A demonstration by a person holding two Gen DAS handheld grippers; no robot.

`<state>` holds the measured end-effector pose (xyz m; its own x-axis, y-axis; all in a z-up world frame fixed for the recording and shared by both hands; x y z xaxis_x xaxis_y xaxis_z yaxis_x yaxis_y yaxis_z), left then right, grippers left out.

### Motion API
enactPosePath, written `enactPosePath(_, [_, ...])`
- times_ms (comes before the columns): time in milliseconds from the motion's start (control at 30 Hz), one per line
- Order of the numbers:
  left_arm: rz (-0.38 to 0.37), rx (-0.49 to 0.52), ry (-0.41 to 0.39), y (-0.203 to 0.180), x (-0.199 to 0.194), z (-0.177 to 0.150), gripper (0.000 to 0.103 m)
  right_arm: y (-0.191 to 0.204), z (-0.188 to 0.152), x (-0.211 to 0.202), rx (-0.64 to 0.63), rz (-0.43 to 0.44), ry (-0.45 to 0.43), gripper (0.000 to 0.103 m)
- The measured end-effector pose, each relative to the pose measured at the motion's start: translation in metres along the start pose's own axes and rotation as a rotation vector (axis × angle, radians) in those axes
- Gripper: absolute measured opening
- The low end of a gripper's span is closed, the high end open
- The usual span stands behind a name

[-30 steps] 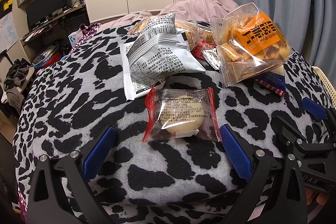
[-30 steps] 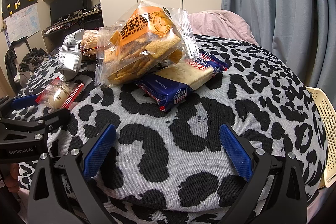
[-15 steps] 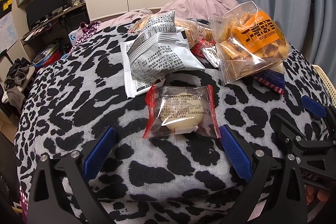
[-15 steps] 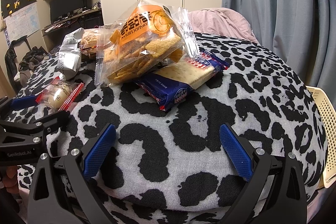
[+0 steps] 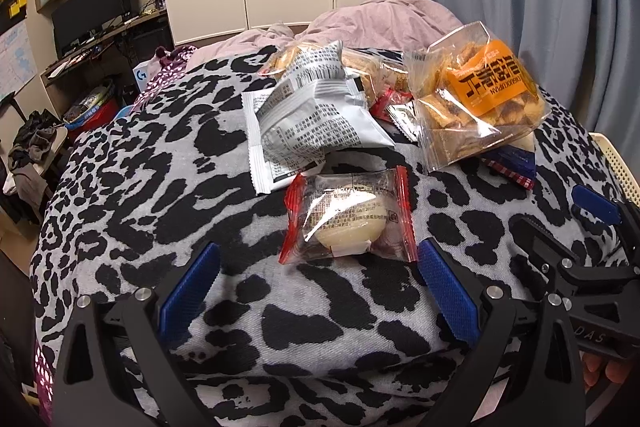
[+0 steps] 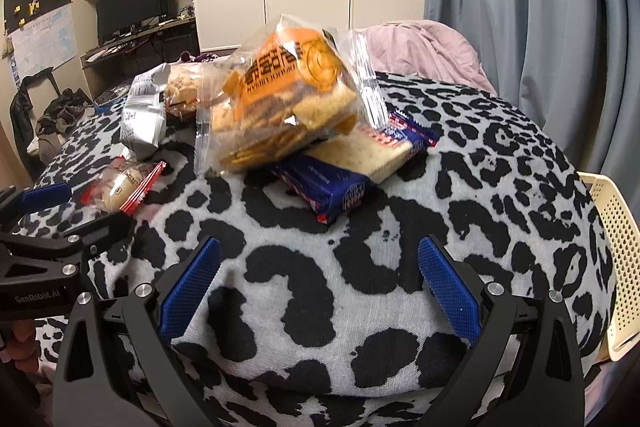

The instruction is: Organize snacks

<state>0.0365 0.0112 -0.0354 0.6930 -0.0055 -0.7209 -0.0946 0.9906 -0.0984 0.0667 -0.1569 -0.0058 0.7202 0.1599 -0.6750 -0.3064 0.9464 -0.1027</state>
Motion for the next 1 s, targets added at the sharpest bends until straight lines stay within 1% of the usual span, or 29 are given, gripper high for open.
enactPosePath(233, [0.008,-0.011,-0.032,0.008,-0.012,0.009,0.098,0.005,0.011,-0.009,-0.008,0.000,-0.021,0.100])
enactPosePath(600, [0.007,-0.033,-0.065,0.014,-0.022,0.025,0.098,0.005,0.031,-0.014,-0.017,0.003,-0.061,0.100])
enactPosePath(767, [-0.004,-0.056,-0.075,0.017,-0.022,0.032,0.098,0.003,0.039,-0.014,-0.015,0.011,-0.077,0.100])
enactPosePath(1000, [-0.012,-0.065,-0.080,0.021,-0.023,0.033,0.098,0.004,0.045,-0.013,-0.013,0.018,-0.093,0.100])
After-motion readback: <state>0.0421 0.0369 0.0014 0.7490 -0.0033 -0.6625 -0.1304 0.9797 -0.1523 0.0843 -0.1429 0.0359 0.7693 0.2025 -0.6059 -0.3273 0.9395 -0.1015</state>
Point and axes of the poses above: each gripper's, at about its wrist camera, not at the fingertips, and x roughly the way its jaws point, y to its left, z to its top, the point moved 8 cm from there along x, roughly the way its jaws point, and after that the axes turned 9 degrees about -x, right-handed, at the moved point
